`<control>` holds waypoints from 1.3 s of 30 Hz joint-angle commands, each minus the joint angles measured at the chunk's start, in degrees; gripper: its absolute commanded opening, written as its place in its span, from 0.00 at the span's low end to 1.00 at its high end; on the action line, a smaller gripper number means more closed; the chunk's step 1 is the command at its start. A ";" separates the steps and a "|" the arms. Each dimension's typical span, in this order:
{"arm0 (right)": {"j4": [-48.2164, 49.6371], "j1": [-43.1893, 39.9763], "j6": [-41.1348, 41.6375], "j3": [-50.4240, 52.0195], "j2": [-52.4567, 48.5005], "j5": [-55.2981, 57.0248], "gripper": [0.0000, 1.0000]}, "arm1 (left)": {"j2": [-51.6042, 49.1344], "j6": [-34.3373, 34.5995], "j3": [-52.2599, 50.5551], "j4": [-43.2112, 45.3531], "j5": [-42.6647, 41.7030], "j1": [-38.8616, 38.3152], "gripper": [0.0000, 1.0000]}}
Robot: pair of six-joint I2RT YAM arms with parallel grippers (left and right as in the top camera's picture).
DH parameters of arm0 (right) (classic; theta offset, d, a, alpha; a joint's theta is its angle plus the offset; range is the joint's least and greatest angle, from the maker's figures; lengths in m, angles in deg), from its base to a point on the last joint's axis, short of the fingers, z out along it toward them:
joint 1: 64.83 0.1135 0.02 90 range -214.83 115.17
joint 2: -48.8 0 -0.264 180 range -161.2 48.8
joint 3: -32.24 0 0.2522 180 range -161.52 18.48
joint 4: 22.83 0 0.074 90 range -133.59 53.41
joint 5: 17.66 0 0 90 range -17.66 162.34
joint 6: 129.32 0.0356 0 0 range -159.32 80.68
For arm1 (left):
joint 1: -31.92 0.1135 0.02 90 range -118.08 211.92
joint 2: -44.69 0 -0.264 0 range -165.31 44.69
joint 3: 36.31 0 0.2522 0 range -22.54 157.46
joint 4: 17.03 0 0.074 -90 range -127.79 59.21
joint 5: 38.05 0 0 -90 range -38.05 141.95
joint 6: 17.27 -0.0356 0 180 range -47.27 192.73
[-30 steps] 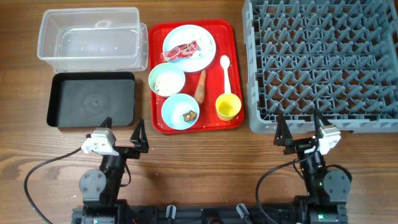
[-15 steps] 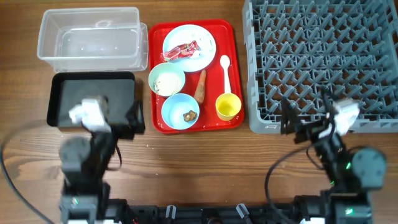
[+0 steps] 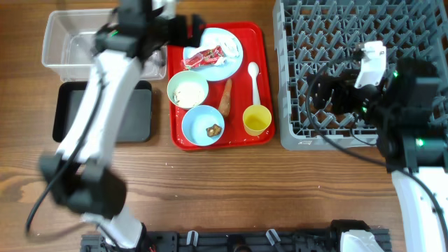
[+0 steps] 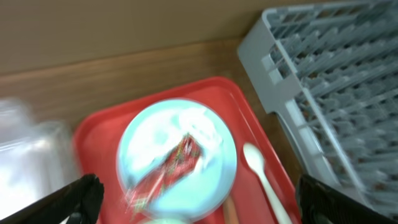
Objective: Sort waste into correct bins and load items into the dishwasher rack
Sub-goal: 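Grasp the red-and-white wrapper on the white plate with the left gripper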
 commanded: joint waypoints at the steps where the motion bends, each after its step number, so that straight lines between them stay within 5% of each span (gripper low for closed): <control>1: -2.21 0.31 5.14 -1.18 -3.45 -2.16 1.00 | -8.74 -3.19 2.10 4.94 -1.09 -3.02 1.00; 4: -4.15 0.31 5.01 -1.18 -5.49 -2.36 1.00 | -13.31 -2.56 2.10 9.07 -0.85 -3.93 1.00; 10: -4.87 0.31 5.05 -1.18 -7.26 -2.21 1.00 | -21.38 10.54 2.08 16.48 6.25 -5.18 1.00; 21: -5.79 0.31 5.07 -1.18 -7.23 -2.21 1.00 | -29.40 10.12 2.08 18.84 15.72 -9.44 0.98; 23: -5.86 0.31 5.07 -1.18 -7.23 -2.21 1.00 | -30.10 10.14 2.08 18.73 15.72 -9.42 0.87; 28: -6.34 0.31 5.07 -1.18 -7.26 -2.21 1.00 | -30.97 10.14 2.01 17.11 15.72 -9.40 0.09; 39: -6.34 0.31 5.18 -1.18 -7.23 -2.19 1.00 | -22.25 10.23 2.10 16.59 15.69 -7.78 0.04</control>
